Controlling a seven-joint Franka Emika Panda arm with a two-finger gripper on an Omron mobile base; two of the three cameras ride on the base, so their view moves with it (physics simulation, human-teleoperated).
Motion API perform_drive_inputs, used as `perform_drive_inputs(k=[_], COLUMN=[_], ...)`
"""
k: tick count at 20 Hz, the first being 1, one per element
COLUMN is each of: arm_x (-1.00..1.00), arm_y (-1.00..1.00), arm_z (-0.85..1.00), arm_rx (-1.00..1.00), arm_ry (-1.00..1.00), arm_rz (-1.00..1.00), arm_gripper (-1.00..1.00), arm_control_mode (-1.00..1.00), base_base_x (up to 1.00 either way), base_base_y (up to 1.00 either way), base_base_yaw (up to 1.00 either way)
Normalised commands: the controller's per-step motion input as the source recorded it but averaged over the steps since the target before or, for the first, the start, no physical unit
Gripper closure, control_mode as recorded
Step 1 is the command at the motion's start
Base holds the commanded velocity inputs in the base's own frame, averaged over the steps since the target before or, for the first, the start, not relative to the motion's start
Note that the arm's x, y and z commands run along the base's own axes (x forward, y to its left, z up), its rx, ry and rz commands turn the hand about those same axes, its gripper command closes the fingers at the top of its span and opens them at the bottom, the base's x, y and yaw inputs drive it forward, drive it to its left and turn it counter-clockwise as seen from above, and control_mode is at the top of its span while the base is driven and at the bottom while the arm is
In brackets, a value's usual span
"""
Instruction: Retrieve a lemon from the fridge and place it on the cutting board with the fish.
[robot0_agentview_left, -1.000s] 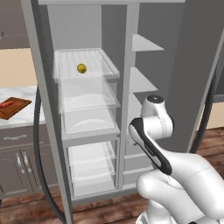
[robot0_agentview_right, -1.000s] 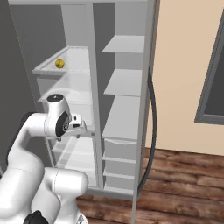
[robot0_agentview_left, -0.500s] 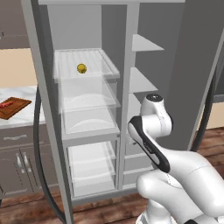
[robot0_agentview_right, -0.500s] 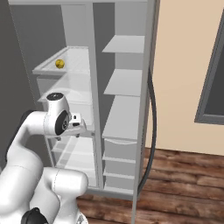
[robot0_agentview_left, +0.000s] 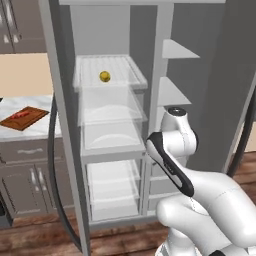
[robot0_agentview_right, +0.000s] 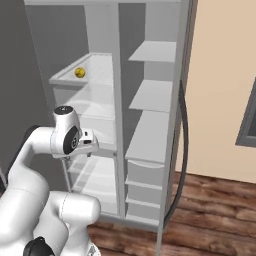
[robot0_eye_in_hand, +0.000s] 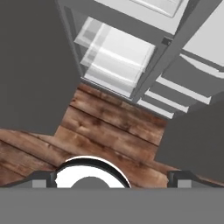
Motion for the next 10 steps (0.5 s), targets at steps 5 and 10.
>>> perform_drive_inputs(k=[5,10], arm_x=[0.0,0.0], arm_y=[0.0,0.0], arm_z=[0.0,0.0], arm_rx=[0.0,0.0], arm_ry=[0.0,0.0], arm_rz=[0.0,0.0], arm_gripper=[-1.0,-1.0], arm_control_mode=[1.0,1.0], base_base_x=[0.0,0.0], base_base_y=[0.11,0.25], base_base_yaw=[0.23,0.28])
